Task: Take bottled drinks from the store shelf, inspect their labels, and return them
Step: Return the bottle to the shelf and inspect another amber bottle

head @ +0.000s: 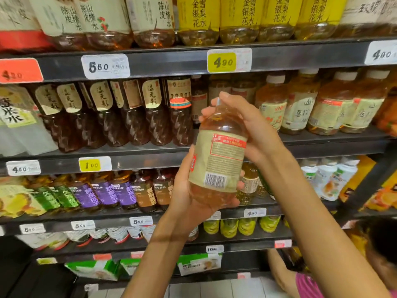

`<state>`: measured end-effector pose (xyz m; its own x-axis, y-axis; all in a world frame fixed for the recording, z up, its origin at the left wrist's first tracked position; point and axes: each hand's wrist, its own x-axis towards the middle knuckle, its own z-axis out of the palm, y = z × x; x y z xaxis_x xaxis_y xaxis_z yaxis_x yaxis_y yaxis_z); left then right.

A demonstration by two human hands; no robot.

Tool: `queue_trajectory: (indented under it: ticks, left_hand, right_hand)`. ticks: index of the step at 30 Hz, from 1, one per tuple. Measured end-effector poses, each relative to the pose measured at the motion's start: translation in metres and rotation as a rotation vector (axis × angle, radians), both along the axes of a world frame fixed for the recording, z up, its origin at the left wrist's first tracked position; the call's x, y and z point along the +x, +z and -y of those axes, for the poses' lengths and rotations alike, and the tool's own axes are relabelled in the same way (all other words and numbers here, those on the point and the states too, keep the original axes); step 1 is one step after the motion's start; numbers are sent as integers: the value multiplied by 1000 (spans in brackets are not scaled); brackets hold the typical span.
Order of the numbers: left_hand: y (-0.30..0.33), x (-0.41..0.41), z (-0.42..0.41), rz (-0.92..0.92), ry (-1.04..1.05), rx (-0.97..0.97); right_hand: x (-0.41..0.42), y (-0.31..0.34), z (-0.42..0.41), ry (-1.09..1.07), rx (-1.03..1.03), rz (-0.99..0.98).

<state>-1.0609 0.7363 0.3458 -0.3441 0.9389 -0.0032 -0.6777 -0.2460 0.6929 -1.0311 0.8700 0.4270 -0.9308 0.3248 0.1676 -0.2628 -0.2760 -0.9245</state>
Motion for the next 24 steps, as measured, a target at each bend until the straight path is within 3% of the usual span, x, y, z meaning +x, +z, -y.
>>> queue_trajectory:
  ticks: [4,9,12,15,18,21,24]
  left_hand:
    - [-7,-7,6,-13,109,-75]
    - [-3,8,0,34,384,-2]
    - [8,11,-8,146,304,-60]
    - [16,18,-9,240,152,-21]
    - [13,20,-10,166,131,-78]
    - [12,11,-12,-111,348,-300]
    - [13,11,-7,-336,469,-217]
  right_hand:
    - [8,-2,9,-168,86,-55]
    - [9,8,19,-399,252,-28]
    - [11,18,8,-249,273,-6]
    - [12,20,2,-1,112,-67]
    - [7,16,-1,108,-38,-85]
    - [9,9,-4,58,-73,-42]
    - [10,3,-3,-102,-29,11]
